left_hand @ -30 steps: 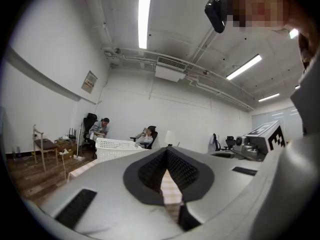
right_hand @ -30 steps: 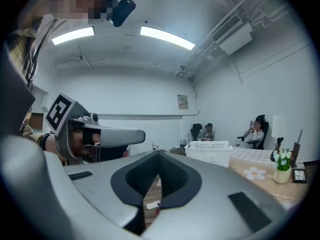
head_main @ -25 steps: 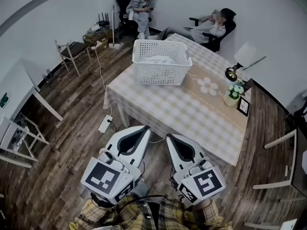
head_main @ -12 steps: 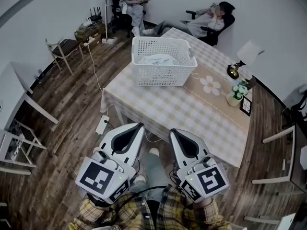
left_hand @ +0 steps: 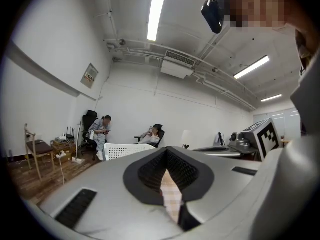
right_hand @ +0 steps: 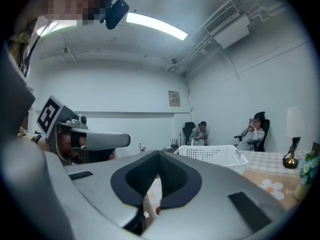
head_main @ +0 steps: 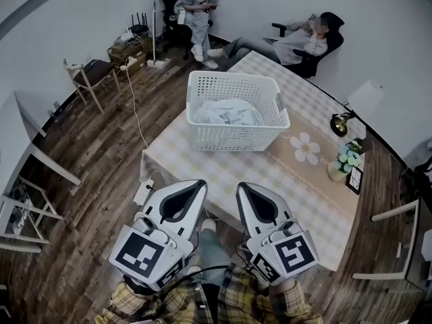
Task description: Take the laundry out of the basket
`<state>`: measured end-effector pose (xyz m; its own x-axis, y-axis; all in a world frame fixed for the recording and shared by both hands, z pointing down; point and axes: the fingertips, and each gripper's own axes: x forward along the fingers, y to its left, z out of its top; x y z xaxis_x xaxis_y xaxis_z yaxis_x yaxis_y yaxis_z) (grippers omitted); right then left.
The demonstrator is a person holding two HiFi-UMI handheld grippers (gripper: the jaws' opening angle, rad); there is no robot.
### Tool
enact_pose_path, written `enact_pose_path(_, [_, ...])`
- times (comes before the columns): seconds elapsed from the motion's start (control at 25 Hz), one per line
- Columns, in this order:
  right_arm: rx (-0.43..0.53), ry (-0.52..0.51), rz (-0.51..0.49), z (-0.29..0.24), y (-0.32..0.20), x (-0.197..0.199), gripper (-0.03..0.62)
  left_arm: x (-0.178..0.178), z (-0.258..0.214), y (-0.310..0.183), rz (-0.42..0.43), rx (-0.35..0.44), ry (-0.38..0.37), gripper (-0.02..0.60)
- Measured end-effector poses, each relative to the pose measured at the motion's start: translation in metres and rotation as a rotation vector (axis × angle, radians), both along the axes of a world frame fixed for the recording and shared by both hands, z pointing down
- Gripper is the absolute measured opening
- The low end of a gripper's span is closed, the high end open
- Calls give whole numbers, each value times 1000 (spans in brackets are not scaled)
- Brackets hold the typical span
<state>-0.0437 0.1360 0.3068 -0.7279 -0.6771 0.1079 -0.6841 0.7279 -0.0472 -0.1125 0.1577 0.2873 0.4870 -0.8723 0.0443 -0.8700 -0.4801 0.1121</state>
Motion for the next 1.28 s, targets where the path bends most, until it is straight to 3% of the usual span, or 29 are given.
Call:
enact_pose_path(0.44, [22,-2,-3,-26,-132,1,6,-6,-22,-126,-21,7,-15,11])
enact_pose_path(0.8, [18,8,16,-30,-193,1,6,-10,-19,-189,-5,-23,-19,11])
enact_pose_path(1.04, [5,20,75,-29,-222,-1,6,-16,-21,-228,53,-38,-22,11])
enact_pose_path(1.28, [-10,27,192,-27,-254,-1,6,-16,-19,-268,175,-54,-36,11])
